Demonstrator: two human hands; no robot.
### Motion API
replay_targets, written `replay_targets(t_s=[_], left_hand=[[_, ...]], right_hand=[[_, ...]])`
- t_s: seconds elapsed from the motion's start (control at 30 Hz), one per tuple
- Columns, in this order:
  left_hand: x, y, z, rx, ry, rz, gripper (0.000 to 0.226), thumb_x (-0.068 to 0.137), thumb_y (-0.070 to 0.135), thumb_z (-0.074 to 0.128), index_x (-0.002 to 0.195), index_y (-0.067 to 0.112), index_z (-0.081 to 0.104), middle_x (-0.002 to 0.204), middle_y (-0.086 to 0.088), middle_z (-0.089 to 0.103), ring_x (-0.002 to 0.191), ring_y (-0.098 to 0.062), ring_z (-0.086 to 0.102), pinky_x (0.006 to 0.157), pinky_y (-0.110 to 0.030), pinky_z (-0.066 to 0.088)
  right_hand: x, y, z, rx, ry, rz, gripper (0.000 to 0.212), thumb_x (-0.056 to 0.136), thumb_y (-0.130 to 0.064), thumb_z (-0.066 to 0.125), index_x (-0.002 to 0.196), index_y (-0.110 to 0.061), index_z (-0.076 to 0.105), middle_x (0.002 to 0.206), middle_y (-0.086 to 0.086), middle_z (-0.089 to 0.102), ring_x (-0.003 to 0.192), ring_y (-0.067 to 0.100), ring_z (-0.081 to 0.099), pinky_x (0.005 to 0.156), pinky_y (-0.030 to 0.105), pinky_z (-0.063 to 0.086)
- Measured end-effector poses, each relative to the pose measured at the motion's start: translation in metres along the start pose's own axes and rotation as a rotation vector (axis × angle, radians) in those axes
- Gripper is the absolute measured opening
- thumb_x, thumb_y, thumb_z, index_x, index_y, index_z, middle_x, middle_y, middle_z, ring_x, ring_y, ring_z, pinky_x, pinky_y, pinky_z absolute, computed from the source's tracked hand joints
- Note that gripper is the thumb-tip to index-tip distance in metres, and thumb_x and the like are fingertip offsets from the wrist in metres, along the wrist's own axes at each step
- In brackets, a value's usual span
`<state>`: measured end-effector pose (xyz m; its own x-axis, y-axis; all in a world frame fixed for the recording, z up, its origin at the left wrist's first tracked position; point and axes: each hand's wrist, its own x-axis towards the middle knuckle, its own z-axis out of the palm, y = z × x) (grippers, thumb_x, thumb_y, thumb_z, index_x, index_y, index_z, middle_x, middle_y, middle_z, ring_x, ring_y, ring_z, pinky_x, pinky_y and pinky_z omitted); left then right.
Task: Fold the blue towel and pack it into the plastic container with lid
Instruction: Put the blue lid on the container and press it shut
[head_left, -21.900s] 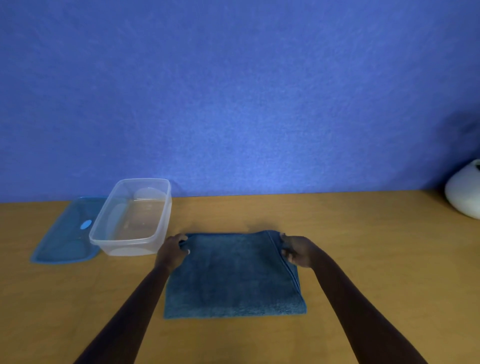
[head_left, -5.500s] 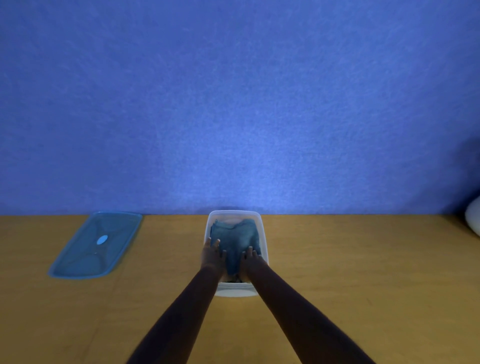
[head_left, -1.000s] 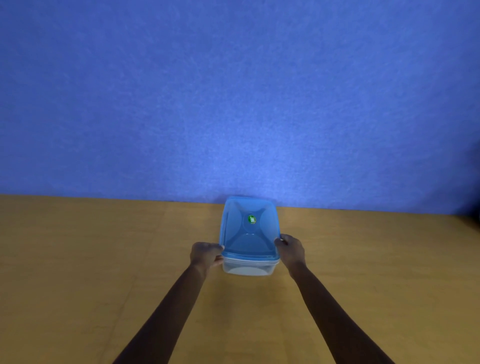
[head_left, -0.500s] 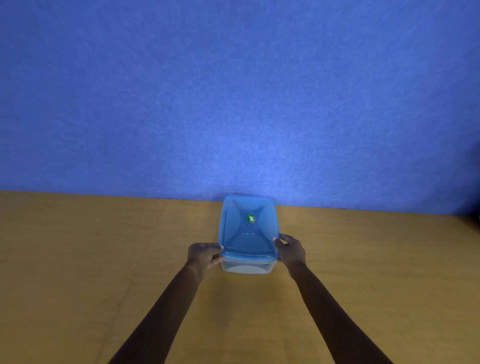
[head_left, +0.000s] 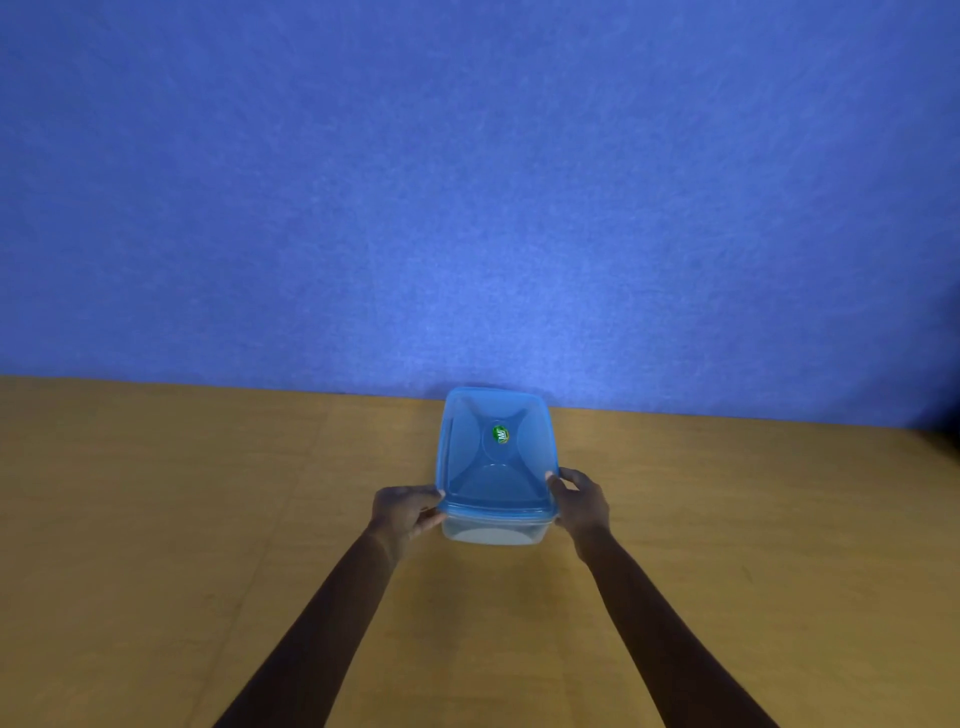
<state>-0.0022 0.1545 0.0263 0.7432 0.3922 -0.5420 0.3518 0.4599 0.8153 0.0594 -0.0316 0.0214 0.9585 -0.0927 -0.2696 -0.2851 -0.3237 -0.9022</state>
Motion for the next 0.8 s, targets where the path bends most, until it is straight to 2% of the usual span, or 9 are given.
replay_targets(t_s=[0.1,0.23,0.3,0.37,0.5,0.57,0.67,0.7,0.8], left_hand=[[-0.002,-0.001,0.001,0.084,0.039,-0.019,0.021,0.085,-0.004,0.060,0.066,0.004,0.058,0.066,-0.012,0.055,0.057,-0.019,0.051,0.038,-0.017,0.052],[-0.004,-0.002,0.004,0.162,0.005,-0.029,0.024,0.089,0.000,0.055,0.066,0.004,0.052,0.066,-0.013,0.052,0.055,-0.019,0.053,0.051,-0.026,0.050],[-0.003,0.000,0.007,0.184,0.033,-0.004,0.028,0.090,-0.006,0.050,0.063,0.003,0.049,0.065,-0.013,0.051,0.049,-0.021,0.056,0.041,-0.023,0.052],[-0.003,0.000,0.007,0.180,0.050,0.004,0.029,0.090,-0.009,0.048,0.062,0.003,0.049,0.065,-0.013,0.050,0.054,-0.022,0.051,0.034,-0.018,0.049],[-0.001,-0.004,0.002,0.145,0.011,-0.058,0.024,0.089,-0.008,0.049,0.068,0.001,0.053,0.069,-0.014,0.052,0.061,-0.020,0.050,0.065,-0.033,0.052],[0.002,-0.003,0.002,0.152,0.015,-0.062,0.024,0.089,-0.009,0.049,0.067,0.000,0.053,0.069,-0.015,0.052,0.061,-0.021,0.050,0.071,-0.037,0.050],[0.002,-0.002,0.003,0.165,0.010,-0.052,0.022,0.089,-0.009,0.049,0.068,-0.001,0.053,0.070,-0.016,0.052,0.061,-0.021,0.050,0.082,-0.041,0.048],[0.003,-0.003,0.003,0.174,0.008,-0.052,0.022,0.089,-0.008,0.049,0.068,-0.001,0.053,0.070,-0.016,0.052,0.061,-0.021,0.050,0.083,-0.041,0.048],[0.004,-0.004,0.003,0.179,0.018,-0.047,0.025,0.089,-0.008,0.048,0.066,-0.001,0.053,0.069,-0.015,0.052,0.060,-0.020,0.049,0.082,-0.040,0.049]], right_hand=[[0.002,0.001,-0.001,0.000,0.003,0.019,0.040,0.092,-0.026,0.056,0.124,-0.002,0.058,0.124,0.019,0.061,0.111,0.033,0.061,0.095,0.049,0.052],[0.006,0.004,0.000,-0.002,-0.003,0.040,0.039,0.091,-0.027,0.057,0.115,0.003,0.063,0.111,0.019,0.067,0.098,0.029,0.064,0.091,0.044,0.054],[0.007,0.005,0.000,-0.016,-0.004,0.031,0.038,0.091,-0.028,0.057,0.110,0.004,0.066,0.101,0.017,0.068,0.087,0.024,0.061,0.083,0.039,0.053],[0.009,0.006,0.000,-0.025,-0.007,0.023,0.038,0.091,-0.029,0.056,0.106,0.004,0.067,0.097,0.017,0.067,0.084,0.024,0.059,0.079,0.037,0.052],[0.014,0.008,0.001,0.023,-0.022,0.069,0.036,0.089,-0.028,0.059,0.093,0.007,0.067,0.099,0.025,0.068,0.092,0.036,0.064,0.089,0.045,0.053],[0.016,0.007,0.001,0.054,-0.020,0.118,0.038,0.088,-0.026,0.061,0.095,0.011,0.066,0.104,0.028,0.067,0.101,0.040,0.064,0.095,0.054,0.050],[0.019,0.006,0.001,0.130,-0.040,0.187,0.039,0.088,-0.022,0.063,0.104,0.013,0.062,0.108,0.028,0.066,0.100,0.037,0.064,0.094,0.049,0.052],[0.019,0.005,0.001,0.157,-0.044,0.214,0.040,0.087,-0.021,0.063,0.108,0.014,0.061,0.107,0.027,0.065,0.097,0.036,0.064,0.090,0.046,0.054],[0.019,0.004,0.001,0.202,-0.038,0.269,0.041,0.087,-0.015,0.064,0.112,0.016,0.058,0.094,0.022,0.061,0.085,0.030,0.059,0.063,0.032,0.052]])
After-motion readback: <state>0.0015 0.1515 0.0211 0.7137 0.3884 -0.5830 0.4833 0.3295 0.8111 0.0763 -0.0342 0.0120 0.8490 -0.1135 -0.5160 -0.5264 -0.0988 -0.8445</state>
